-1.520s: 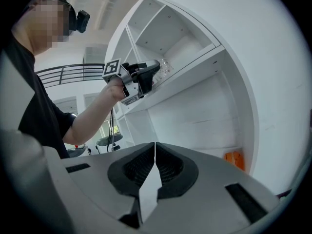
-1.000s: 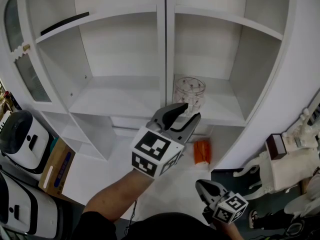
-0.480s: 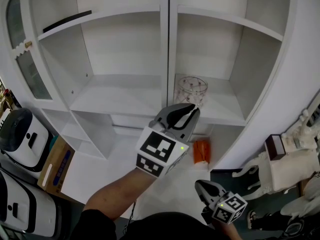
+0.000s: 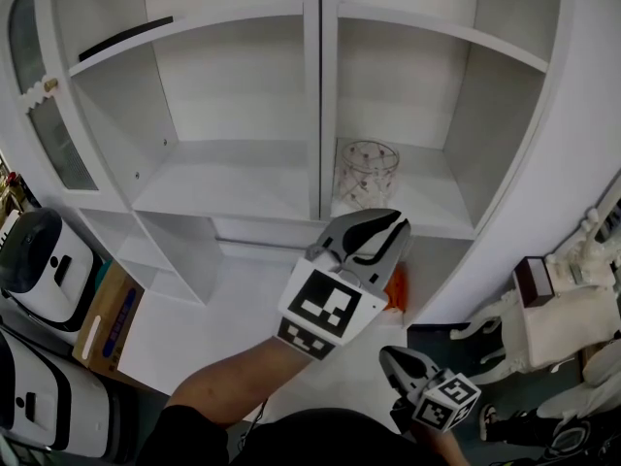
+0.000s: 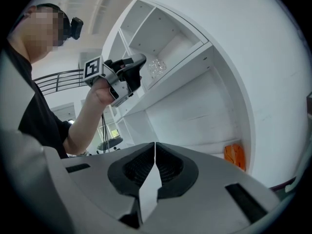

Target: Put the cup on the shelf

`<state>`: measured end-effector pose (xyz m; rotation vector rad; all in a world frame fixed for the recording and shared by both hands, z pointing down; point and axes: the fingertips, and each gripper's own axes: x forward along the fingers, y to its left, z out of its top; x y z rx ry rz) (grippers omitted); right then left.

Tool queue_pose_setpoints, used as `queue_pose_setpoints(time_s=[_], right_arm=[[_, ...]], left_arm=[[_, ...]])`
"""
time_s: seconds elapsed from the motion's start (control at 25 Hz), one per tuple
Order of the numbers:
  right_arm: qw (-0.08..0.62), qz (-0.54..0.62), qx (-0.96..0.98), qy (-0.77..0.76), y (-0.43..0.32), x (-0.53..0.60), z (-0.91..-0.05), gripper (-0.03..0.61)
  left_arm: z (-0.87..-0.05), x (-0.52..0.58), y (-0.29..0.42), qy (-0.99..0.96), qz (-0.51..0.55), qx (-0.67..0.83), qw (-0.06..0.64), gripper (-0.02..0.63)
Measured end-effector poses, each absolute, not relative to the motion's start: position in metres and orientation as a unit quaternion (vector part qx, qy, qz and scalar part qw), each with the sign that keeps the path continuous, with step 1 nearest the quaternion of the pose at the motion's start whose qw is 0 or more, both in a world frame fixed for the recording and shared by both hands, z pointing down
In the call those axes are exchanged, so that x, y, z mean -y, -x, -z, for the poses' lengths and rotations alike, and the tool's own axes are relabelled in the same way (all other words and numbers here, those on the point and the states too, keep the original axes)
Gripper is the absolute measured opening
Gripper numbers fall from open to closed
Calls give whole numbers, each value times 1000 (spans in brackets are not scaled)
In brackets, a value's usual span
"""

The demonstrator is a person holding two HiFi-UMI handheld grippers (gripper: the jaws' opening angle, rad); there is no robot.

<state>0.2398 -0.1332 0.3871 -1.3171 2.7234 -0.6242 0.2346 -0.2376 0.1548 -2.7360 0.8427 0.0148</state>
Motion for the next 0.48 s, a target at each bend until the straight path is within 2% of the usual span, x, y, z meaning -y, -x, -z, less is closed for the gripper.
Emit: queue_pose_setpoints(time_s=[0.24,0.48], right_arm=[[32,204,-882,425,-241,131,-388,17],[38,211,-884,415,-247,129,-390,17]], left_arm=[[-173,264,-240,948,16,-301,98,43],[-175,283,-244,940,30,-328,86,40]])
